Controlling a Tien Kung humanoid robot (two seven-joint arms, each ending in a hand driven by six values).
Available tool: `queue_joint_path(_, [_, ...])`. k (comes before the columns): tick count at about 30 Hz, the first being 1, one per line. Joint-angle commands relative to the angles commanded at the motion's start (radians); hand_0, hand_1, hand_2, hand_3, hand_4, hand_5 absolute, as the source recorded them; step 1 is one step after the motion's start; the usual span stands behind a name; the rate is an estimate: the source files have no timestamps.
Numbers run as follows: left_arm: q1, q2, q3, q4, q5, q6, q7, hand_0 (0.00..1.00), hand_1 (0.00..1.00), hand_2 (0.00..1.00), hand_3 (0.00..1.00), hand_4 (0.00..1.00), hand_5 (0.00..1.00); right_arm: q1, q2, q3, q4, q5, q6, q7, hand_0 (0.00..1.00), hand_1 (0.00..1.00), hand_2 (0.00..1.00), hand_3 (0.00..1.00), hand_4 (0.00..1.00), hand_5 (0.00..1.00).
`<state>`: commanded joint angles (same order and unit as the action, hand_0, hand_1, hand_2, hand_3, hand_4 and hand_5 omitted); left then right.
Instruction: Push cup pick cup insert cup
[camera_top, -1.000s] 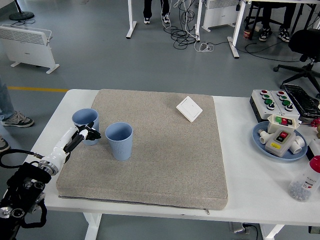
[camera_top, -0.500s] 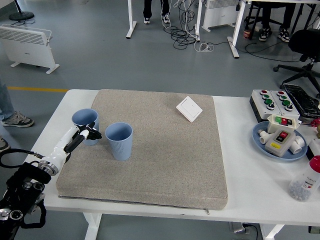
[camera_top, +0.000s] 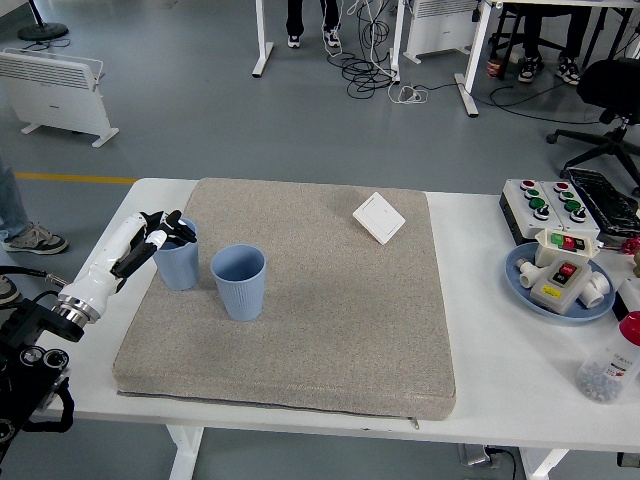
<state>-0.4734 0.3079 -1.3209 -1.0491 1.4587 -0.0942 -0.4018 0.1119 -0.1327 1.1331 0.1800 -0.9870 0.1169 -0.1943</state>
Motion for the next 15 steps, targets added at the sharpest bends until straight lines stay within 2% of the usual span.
queue_joint_path(1, [-0.013, 0.008, 0.003, -0.019, 0.026, 0.002, 0.009, 0.454, 0.529, 0.496, 0.472, 0.743, 0.998, -0.001, -0.001, -0.001, 0.000, 0.003, 0.000, 0.000, 0.784, 0.699, 0.719, 0.585, 0.152, 0.508])
queue_joint_path(2, [-0.023, 0.014, 0.006, -0.032, 0.054, -0.001, 0.022, 0.733, 0.791, 0.852, 0.751, 0.845, 0.918, -0.002, -0.001, -0.002, 0.000, 0.005, 0.000, 0.000, 0.786, 0.699, 0.719, 0.585, 0.152, 0.508])
queue_joint_path(3, [-0.026, 0.015, 0.007, -0.036, 0.067, -0.002, 0.026, 0.733, 0.791, 0.852, 0.751, 0.845, 0.918, -0.003, -0.001, -0.002, 0.000, 0.006, 0.000, 0.000, 0.786, 0.699, 0.719, 0.585, 0.152, 0.508])
queue_joint_path(5, [-0.061, 0.030, 0.034, -0.048, 0.136, -0.015, 0.063, 0.733, 0.791, 0.852, 0.751, 0.845, 0.918, -0.003, -0.002, -0.003, 0.000, 0.007, 0.000, -0.001, 0.786, 0.699, 0.719, 0.585, 0.152, 0.508])
queue_joint_path(7, [-0.094, 0.041, 0.068, -0.050, 0.223, -0.012, 0.072, 0.733, 0.791, 0.852, 0.751, 0.845, 0.918, -0.003, -0.003, -0.004, 0.000, 0.007, 0.000, -0.001, 0.786, 0.699, 0.719, 0.585, 0.152, 0.508])
queue_joint_path(8, [-0.114, 0.047, 0.092, -0.050, 0.261, -0.002, 0.072, 0.864, 0.909, 0.998, 0.962, 0.998, 0.740, -0.003, -0.004, -0.006, 0.000, 0.009, 0.000, -0.001, 0.786, 0.699, 0.719, 0.585, 0.152, 0.508])
queue_joint_path(10, [-0.163, 0.055, 0.153, -0.048, 0.346, -0.012, 0.093, 0.864, 0.909, 0.998, 0.962, 0.998, 0.740, -0.002, -0.005, -0.010, 0.000, 0.015, 0.000, -0.002, 0.786, 0.699, 0.719, 0.585, 0.152, 0.508])
queue_joint_path(13, [-0.220, 0.055, 0.227, -0.039, 0.476, -0.051, 0.132, 0.864, 0.909, 0.998, 0.962, 0.998, 0.740, -0.001, -0.007, -0.015, 0.000, 0.021, 0.000, -0.003, 0.786, 0.699, 0.719, 0.585, 0.152, 0.508])
queue_joint_path(14, [-0.226, 0.055, 0.235, -0.038, 0.514, -0.055, 0.135, 0.945, 0.941, 0.998, 0.998, 0.998, 0.689, -0.001, -0.007, -0.015, 0.000, 0.021, 0.000, -0.003, 0.786, 0.701, 0.719, 0.585, 0.152, 0.507])
queue_joint_path(15, [-0.243, 0.053, 0.257, -0.031, 0.548, -0.069, 0.147, 0.945, 0.941, 0.998, 0.998, 0.998, 0.689, -0.001, -0.008, -0.016, 0.000, 0.022, 0.000, -0.003, 0.786, 0.701, 0.719, 0.585, 0.152, 0.507])
